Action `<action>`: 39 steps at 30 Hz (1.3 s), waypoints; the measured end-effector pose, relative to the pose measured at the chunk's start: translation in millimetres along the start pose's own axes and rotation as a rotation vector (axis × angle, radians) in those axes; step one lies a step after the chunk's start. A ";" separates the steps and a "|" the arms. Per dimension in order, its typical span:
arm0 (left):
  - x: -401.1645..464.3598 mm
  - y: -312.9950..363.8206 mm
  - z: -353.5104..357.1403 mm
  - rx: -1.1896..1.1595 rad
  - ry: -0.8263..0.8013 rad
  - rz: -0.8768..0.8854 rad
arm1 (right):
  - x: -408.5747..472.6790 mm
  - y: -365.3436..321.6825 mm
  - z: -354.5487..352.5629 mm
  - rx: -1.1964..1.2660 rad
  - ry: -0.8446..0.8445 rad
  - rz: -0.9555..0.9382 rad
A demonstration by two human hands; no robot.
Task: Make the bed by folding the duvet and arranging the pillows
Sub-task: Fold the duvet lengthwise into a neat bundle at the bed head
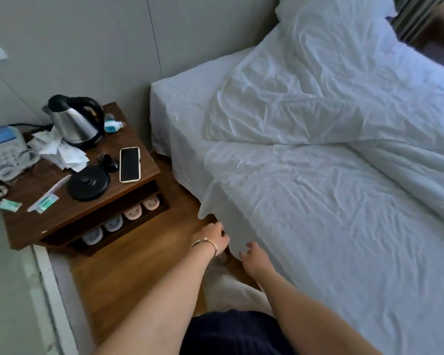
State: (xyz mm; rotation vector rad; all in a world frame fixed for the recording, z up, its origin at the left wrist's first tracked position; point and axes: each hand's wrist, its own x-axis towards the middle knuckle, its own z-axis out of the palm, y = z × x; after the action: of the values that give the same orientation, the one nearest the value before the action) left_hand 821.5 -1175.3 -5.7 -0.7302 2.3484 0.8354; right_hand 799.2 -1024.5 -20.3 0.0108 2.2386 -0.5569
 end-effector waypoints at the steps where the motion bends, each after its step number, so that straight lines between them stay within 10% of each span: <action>1: 19.4 11.0 -16.8 0.015 -0.014 0.008 | 20.8 -15.2 -11.3 0.039 0.002 0.027; 14: 270.8 120.9 -216.5 0.222 0.021 0.178 | 214.4 -178.8 -182.2 0.167 0.175 0.071; 29: 461.0 168.8 -236.8 0.719 -0.233 0.659 | 371.6 -286.1 -252.0 0.667 0.313 0.354; 39: 526.3 316.4 -357.6 0.060 -0.111 1.059 | 376.2 -272.5 -384.3 0.314 0.489 0.450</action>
State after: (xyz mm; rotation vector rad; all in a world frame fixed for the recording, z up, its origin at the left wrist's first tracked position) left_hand 139.1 -1371.7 21.5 0.6696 2.5622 1.1390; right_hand 220.2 -1183.1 34.7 0.8715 2.4695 -0.6988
